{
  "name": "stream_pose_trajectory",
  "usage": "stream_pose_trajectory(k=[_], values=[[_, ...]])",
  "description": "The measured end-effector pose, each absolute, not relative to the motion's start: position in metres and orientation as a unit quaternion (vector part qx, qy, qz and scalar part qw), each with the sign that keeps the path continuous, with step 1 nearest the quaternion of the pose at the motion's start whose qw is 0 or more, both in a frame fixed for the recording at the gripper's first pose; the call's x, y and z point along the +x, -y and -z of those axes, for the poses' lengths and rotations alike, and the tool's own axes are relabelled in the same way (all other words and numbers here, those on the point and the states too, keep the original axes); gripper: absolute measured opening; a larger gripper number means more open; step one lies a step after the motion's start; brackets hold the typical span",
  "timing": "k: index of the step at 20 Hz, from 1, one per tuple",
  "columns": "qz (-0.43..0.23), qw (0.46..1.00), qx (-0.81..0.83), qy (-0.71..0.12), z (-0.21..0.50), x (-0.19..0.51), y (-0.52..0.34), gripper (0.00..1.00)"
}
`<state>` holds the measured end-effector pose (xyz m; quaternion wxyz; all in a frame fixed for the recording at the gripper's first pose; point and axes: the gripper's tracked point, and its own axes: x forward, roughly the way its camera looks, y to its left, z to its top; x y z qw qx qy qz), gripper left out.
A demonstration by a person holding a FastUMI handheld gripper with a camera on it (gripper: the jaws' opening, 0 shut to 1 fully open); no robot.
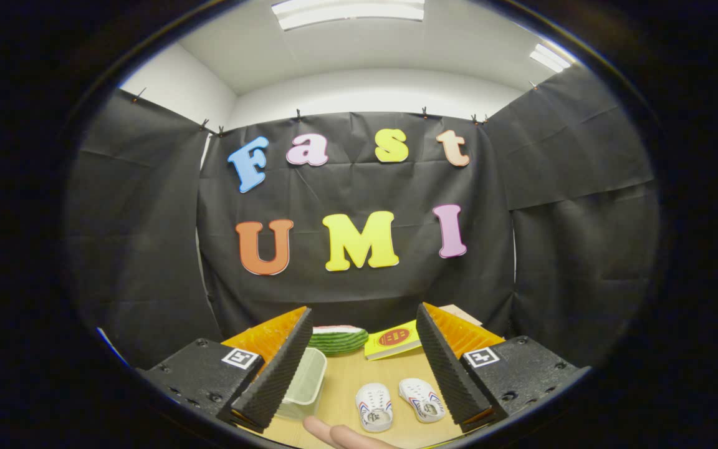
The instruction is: Open the storage box then place both shoes into the box .Put the left shoe in first, then the right shoe, with the right side of both shoes facing outward in a uniform manner.
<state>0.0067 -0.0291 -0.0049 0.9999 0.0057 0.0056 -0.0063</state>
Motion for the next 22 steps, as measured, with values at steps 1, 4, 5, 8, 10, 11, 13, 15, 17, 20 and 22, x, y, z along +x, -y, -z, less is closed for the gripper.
stream_pose_trajectory(k=[1,4,5,8,10,11,13,15,17,20,22], values=[[0.007,1.0,0.007,-0.009,0.01,0.009,0.033,1.0],[-0.013,0.999,0.025,-0.045,0.034,0.02,0.031,1.0],[-0.027,0.997,0.035,-0.063,0.047,0.027,0.03,1.0],[-0.054,0.991,0.057,-0.108,0.077,0.048,0.03,1.0],[-0.063,0.987,0.056,-0.135,0.103,0.064,0.03,1.0],[-0.077,0.984,0.058,-0.149,0.116,0.072,0.025,1.0],[-0.104,0.974,0.071,-0.187,0.147,0.086,0.017,0.99],[-0.133,0.958,0.095,-0.236,0.18,0.098,0.011,1.0],[-0.165,0.94,0.132,-0.269,0.203,0.11,0.003,1.0],[-0.209,0.908,0.192,-0.309,0.239,0.13,-0.007,0.99],[-0.229,0.878,0.243,-0.342,0.263,0.149,-0.012,0.99]])
